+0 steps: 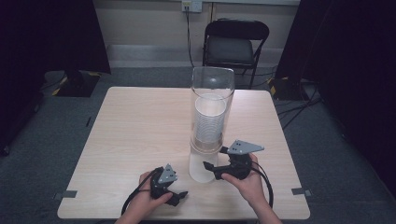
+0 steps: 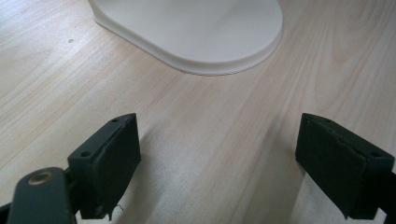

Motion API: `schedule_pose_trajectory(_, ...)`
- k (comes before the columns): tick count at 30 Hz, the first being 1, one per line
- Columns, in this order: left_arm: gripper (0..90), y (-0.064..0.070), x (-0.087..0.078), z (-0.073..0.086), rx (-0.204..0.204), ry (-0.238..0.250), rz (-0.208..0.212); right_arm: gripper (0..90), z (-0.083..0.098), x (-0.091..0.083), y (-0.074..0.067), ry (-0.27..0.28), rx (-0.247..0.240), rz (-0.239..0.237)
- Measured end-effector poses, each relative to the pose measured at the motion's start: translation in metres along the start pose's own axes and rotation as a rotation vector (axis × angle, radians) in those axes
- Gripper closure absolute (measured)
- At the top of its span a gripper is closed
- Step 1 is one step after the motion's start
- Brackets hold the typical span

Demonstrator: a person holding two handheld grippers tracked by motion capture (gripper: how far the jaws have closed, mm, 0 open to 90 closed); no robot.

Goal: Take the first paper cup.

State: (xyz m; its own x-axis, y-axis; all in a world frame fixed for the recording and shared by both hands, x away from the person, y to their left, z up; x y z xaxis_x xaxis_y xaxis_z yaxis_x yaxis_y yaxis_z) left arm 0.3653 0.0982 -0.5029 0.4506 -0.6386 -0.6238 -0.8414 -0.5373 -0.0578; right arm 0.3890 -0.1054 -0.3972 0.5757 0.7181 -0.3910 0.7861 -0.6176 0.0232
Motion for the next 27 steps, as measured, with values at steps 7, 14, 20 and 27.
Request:
schedule_pose_trajectory(7,13.5,0.000,0.000,0.000,0.001,0.000,0.000,18.8,-0.008,0.007,-0.004,0.027,-0.008,0.005)
schedule_pose_trajectory(14,13.5,0.000,0.000,0.000,0.000,0.000,0.000,26.6,-0.008,0.014,0.001,0.049,-0.042,0.041)
schedule_pose_trajectory(20,13.5,0.000,0.000,0.000,0.001,0.000,0.000,33.0,-0.009,0.020,0.002,0.098,-0.049,0.077)
schedule_pose_trajectory(27,13.5,0.000,0.000,0.000,0.000,0.000,0.000,36.0,-0.006,0.021,0.001,0.099,-0.035,0.081)
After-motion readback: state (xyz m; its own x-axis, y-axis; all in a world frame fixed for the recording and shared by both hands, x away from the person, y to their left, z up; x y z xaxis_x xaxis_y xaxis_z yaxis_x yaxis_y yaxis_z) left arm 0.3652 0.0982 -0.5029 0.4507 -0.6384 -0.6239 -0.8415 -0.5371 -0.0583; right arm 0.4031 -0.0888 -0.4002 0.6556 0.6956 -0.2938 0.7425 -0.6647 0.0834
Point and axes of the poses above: each handheld gripper's, and its own axes: x roughly forward along the jaws, z roughly out of its underside, y roughly to its right, the point moved 5 cm from there along x, roughly forward along the jaws, and after that the axes turned 1 degree about -x, right-handed, at the moved point
